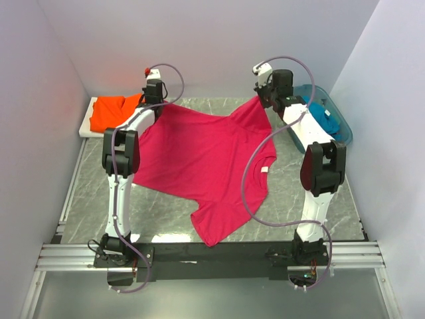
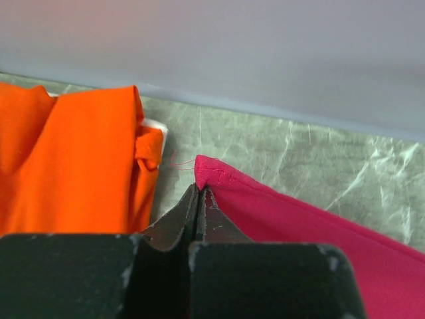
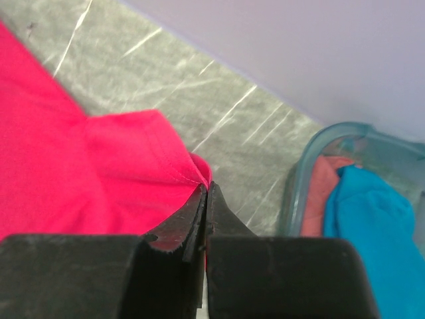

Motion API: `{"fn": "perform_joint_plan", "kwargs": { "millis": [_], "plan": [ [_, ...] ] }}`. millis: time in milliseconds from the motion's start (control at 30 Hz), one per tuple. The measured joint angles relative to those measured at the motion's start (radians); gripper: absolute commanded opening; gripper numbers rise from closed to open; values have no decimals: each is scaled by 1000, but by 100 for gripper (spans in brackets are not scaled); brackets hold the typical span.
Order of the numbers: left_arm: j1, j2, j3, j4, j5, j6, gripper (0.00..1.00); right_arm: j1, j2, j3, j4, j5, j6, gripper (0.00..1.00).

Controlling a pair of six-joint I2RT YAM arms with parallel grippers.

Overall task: Fold and stack the t-shirts
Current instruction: Fold the tshirt

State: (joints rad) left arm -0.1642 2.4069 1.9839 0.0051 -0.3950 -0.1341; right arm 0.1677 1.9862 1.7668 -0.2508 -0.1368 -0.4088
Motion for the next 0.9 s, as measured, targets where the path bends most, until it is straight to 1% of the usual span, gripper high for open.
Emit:
{"fn": "perform_joint_plan", "kwargs": {
  "millis": [300,533,900],
  "plan": [
    [0,0,-11,6,29,11,0,0,-6,-48,5,-31,4,0],
    [5,0,-34,17,30,18,0,0,-45,-129,16,-44,3,0],
    [18,-1,-39,39,27,17,0,0,-231,-288,44,-79,0,0]
  ]
}}
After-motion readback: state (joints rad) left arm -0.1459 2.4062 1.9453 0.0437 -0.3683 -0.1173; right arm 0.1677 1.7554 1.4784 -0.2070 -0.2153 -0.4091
